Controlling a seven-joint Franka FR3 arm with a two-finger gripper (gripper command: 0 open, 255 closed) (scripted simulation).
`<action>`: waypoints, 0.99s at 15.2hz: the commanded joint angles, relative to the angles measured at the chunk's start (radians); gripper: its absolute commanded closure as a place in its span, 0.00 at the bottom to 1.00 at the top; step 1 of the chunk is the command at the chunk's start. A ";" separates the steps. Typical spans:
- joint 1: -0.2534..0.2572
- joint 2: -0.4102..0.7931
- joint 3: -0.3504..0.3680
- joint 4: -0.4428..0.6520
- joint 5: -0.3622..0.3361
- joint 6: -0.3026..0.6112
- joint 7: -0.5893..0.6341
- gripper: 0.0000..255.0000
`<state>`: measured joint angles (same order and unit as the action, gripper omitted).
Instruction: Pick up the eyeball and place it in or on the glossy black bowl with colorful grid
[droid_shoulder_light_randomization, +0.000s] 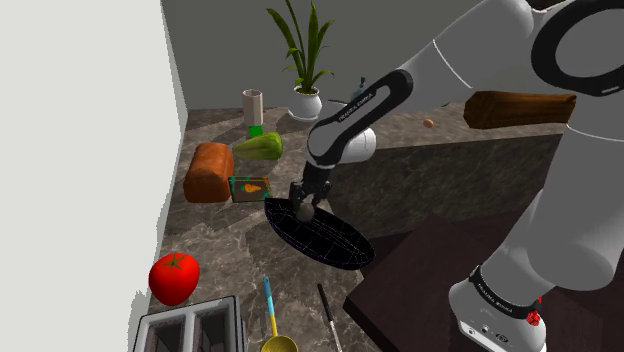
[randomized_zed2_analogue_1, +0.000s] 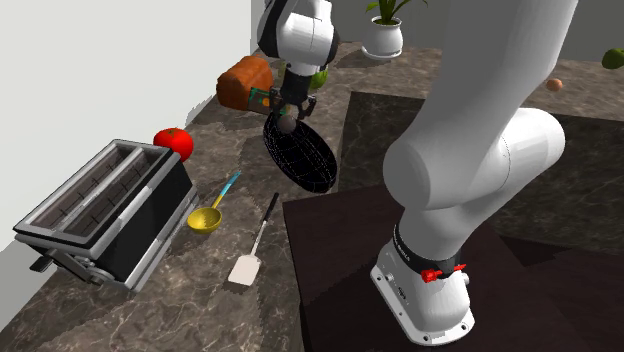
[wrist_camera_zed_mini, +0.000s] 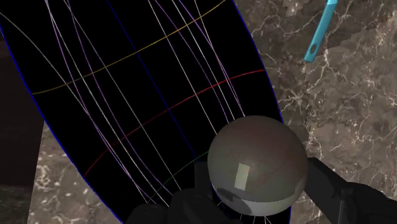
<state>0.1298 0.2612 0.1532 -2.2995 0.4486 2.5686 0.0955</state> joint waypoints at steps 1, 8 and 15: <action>0.000 0.023 0.003 -0.001 0.009 0.023 -0.011 1.00; -0.002 0.052 0.008 0.002 0.019 0.049 -0.025 1.00; -0.002 0.052 0.008 0.002 0.019 0.049 -0.025 0.00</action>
<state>0.1278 0.3133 0.1607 -2.2978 0.4671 2.6181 0.0704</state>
